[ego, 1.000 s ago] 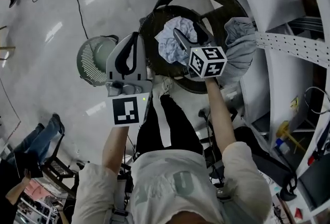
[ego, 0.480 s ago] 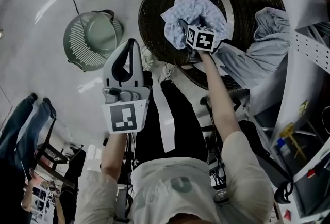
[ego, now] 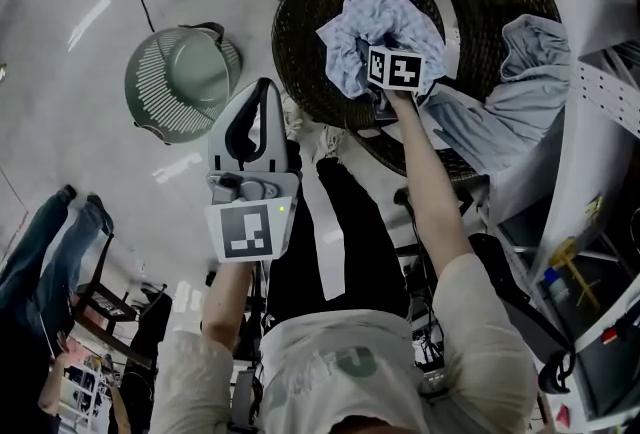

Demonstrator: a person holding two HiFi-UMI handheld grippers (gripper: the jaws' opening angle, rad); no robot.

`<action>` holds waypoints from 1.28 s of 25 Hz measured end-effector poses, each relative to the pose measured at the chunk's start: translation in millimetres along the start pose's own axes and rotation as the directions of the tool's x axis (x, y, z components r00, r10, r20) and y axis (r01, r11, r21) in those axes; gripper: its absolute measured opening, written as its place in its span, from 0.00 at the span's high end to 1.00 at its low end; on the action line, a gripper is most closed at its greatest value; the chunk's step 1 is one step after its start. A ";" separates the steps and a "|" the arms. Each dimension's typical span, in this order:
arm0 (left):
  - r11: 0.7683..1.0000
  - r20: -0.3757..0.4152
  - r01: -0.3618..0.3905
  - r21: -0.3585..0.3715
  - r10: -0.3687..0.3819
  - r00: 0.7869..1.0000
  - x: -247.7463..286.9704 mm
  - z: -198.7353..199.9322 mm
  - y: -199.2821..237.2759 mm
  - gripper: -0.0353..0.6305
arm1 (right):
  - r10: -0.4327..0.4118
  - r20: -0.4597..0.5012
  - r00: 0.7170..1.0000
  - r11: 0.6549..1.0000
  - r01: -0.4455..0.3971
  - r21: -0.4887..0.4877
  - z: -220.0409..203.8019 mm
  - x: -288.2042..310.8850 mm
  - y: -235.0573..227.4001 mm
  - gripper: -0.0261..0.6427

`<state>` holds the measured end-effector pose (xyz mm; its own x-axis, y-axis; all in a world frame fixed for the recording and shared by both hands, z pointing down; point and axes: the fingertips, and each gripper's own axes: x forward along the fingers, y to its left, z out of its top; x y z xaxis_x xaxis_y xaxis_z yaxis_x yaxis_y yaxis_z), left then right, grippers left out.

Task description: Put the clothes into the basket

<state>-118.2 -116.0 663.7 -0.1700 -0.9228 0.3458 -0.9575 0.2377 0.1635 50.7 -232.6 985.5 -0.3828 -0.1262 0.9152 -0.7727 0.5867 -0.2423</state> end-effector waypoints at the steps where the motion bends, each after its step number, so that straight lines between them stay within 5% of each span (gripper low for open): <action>1: 1.000 0.000 -0.001 0.002 0.001 1.000 0.1 0.3 0.6 0.92 | -0.010 -0.002 1.000 1.000 0.010 -0.026 1.5 -1.2 2.1 0.71; 9: 1.000 0.018 -0.023 0.018 0.022 1.000 -6.0 20.1 14.9 0.92 | -0.038 0.033 0.999 0.998 0.040 -0.046 15.5 -23.2 8.0 0.80; 16: 0.997 0.120 -0.073 0.004 0.072 0.990 -20.7 102.2 30.1 0.92 | -0.030 0.281 0.959 0.999 0.040 -0.030 128.3 -122.2 35.2 0.80; 21: 0.998 0.202 -0.058 0.012 0.055 0.978 -46.8 192.2 26.5 0.92 | -0.040 0.531 0.847 0.993 0.092 -0.072 228.2 -256.0 77.2 0.80; 25: 0.998 0.334 -0.052 0.028 0.039 0.942 -66.3 280.6 23.3 0.92 | 0.021 0.713 0.701 0.988 0.096 -0.124 295.4 -382.3 131.2 0.80; 32: 0.995 0.471 -0.058 0.084 0.012 0.882 -123.3 376.1 9.5 0.92 | 0.211 0.850 0.483 0.945 0.121 -0.303 308.8 -570.1 242.2 0.80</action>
<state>-194.0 -114.0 275.2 -0.2709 -0.9541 -0.1281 -0.9622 0.2644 0.0654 -74.6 -265.6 305.6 -0.7782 -0.6171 0.1167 -0.6232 0.7818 -0.0211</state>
